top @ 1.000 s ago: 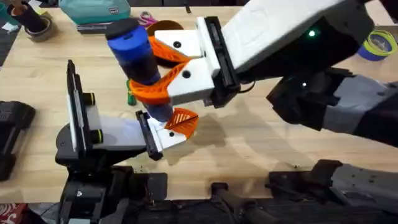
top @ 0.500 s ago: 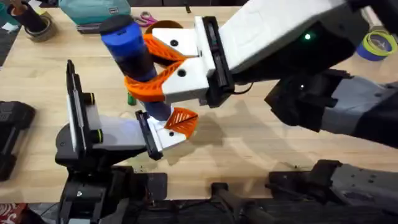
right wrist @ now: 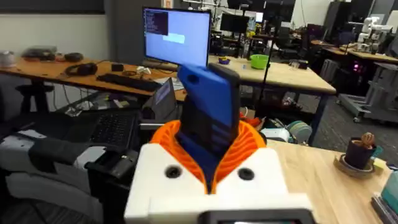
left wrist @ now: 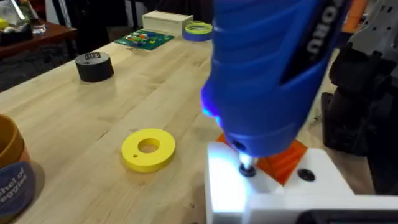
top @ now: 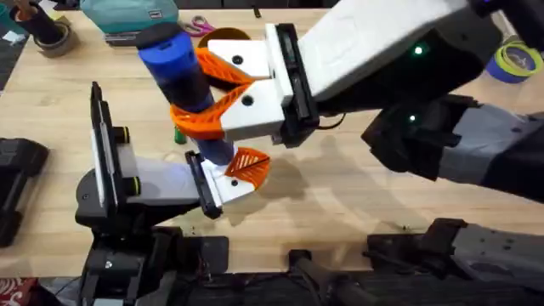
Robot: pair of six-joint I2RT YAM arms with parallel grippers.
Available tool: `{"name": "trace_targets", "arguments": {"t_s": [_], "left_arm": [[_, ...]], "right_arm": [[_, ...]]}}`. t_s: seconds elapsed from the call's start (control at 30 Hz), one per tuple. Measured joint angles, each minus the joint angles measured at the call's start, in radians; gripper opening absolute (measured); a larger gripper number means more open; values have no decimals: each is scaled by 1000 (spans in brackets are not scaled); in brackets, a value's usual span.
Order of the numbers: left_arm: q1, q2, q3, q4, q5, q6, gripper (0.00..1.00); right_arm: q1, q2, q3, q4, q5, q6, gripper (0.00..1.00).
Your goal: Pick up the gripper from the table and insert it into the empty holder that is missing its gripper. Then pick up a screw, insert it into the mounting hole, and use the screwdriver to tighten it. Finally, clean up the table by picking up the vegetable and placing it into the bucket.
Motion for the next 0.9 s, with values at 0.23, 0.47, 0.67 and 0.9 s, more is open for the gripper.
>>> {"name": "trace_targets", "arguments": {"t_s": [0.23,0.47,0.67,0.9], "left_arm": [[0,0,0,0,0,0,15],[0,0,0,0,0,0,15],[0,0,0,0,0,1,15],[0,0,0,1,-1,1,15]], "right_arm": [[0,0,-1,1,0,0,22],[0,0,-4,7,-1,0,22],[-4,-16,-4,-16,-1,4,22],[-35,-59,98,-113,-5,12,22]]}}
